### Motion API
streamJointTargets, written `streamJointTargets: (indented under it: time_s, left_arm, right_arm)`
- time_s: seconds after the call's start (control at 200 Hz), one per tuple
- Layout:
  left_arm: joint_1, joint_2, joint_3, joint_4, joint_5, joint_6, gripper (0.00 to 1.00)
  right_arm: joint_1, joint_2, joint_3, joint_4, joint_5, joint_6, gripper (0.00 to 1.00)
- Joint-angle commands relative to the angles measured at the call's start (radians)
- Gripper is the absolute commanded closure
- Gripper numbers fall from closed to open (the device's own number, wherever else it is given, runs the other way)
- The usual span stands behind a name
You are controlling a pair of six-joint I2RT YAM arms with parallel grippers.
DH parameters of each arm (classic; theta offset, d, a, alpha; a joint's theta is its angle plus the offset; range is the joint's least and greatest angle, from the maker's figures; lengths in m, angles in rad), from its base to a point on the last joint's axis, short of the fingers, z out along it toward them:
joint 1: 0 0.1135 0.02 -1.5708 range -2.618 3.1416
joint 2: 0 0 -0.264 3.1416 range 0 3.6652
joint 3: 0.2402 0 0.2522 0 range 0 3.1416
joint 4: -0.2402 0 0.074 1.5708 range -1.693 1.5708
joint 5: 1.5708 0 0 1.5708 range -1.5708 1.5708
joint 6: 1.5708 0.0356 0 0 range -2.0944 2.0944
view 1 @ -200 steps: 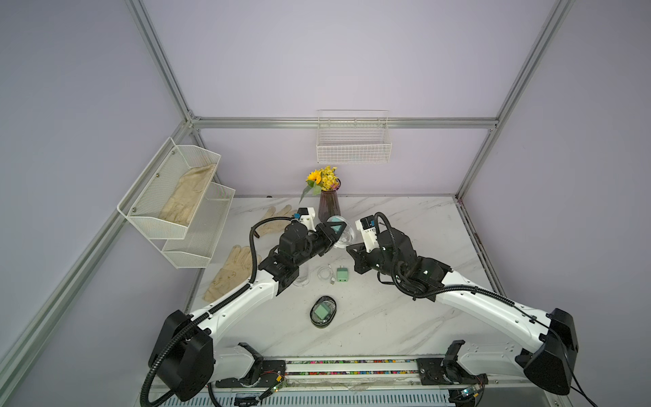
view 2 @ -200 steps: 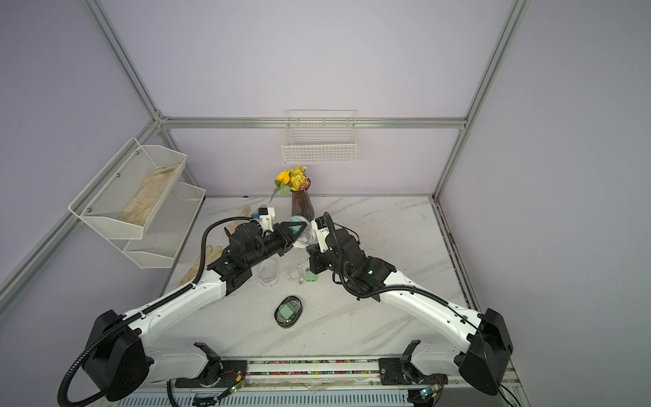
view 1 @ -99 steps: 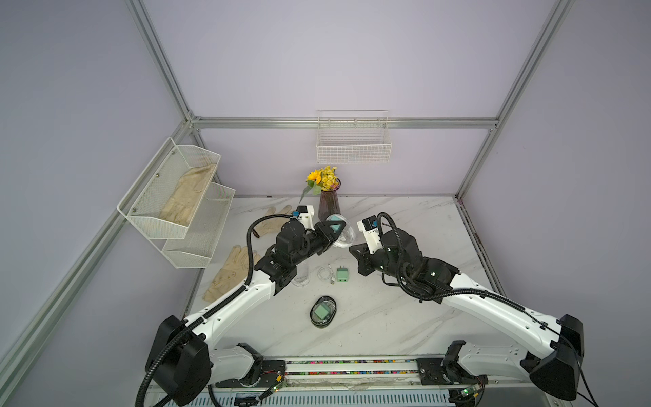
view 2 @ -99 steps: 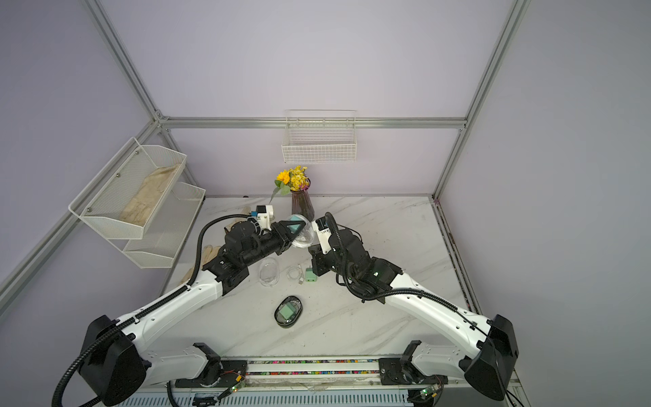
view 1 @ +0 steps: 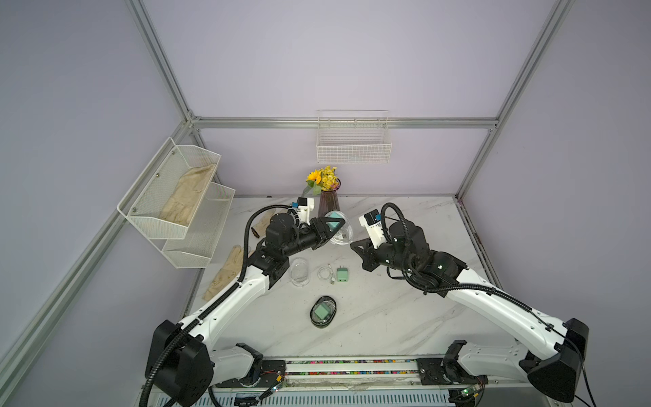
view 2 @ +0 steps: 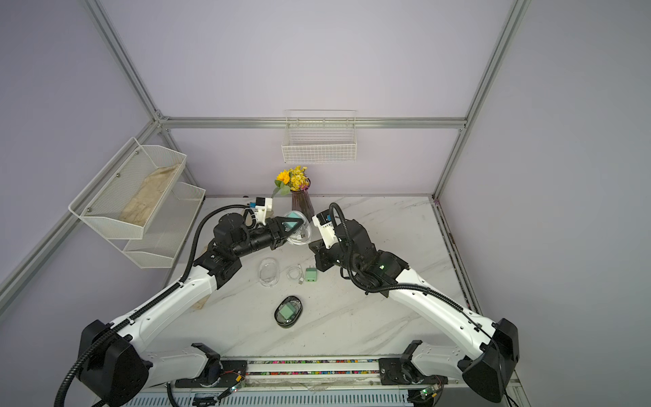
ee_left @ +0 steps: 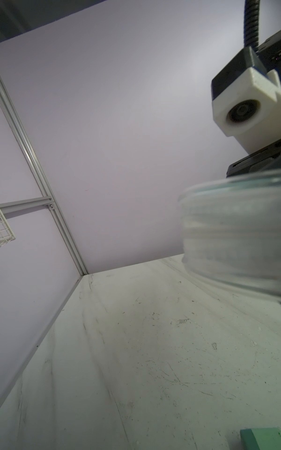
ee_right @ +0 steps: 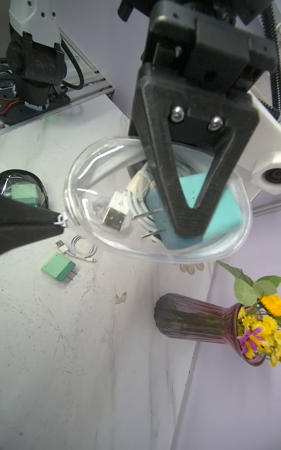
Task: Pack away charging kits
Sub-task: Zip the zipper on the storage bag.
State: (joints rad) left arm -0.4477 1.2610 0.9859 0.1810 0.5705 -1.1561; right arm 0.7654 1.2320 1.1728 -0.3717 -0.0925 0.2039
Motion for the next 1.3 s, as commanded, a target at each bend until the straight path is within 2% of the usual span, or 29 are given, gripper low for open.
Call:
streamJointTargets:
  time_s: [0.0,0.095,0.305,0.46,0.815,0.915,0.97,1.055,1.095,1.19,1.295]
  left_arm:
    - [0.029,-0.035,0.096,0.064,0.177,0.045,1.0]
    - [0.034,-0.021,0.089,0.079,0.265,0.045,1.0]
    - [0.049,-0.035,0.034,0.167,0.386,0.058,1.0]
    - [0.049,-0.011,0.025,0.166,0.518,0.083,1.0]
    - [0.032,-0.024,-0.043,0.093,0.598,0.189,1.0]
    - [0.031,-0.032,-0.025,-0.068,0.572,0.31,1.0]
    - [0.03,-0.028,-0.025,-0.077,0.57,0.319,1.0]
    - [0.03,-0.028,-0.023,-0.058,0.511,0.295,1.0]
    - [0.03,-0.035,-0.019,-0.075,0.436,0.287,1.0]
    - [0.029,-0.062,-0.013,-0.127,0.171,0.264,1.0]
    - [-0.031,-0.075,-0.083,-0.051,-0.146,0.181,1.0]
  right_arm:
    - [-0.023,-0.019,0.035,-0.062,0.019,-0.041,1.0]
    - [-0.025,-0.016,0.05,-0.065,0.02,-0.056,1.0]
    - [-0.027,0.014,0.117,-0.127,0.033,-0.108,1.0]
    - [-0.033,0.032,0.16,-0.145,0.025,-0.145,1.0]
    - [-0.037,0.069,0.275,-0.217,0.09,-0.213,1.0]
    - [-0.037,0.071,0.288,-0.232,0.117,-0.215,1.0]
    - [-0.037,0.069,0.288,-0.232,0.12,-0.21,1.0]
    - [-0.037,0.069,0.284,-0.239,0.095,-0.195,1.0]
    - [-0.037,0.066,0.279,-0.251,0.091,-0.189,1.0]
    - [-0.037,0.036,0.253,-0.286,0.149,-0.164,0.74]
    - [-0.043,-0.007,0.228,-0.328,0.23,-0.131,0.57]
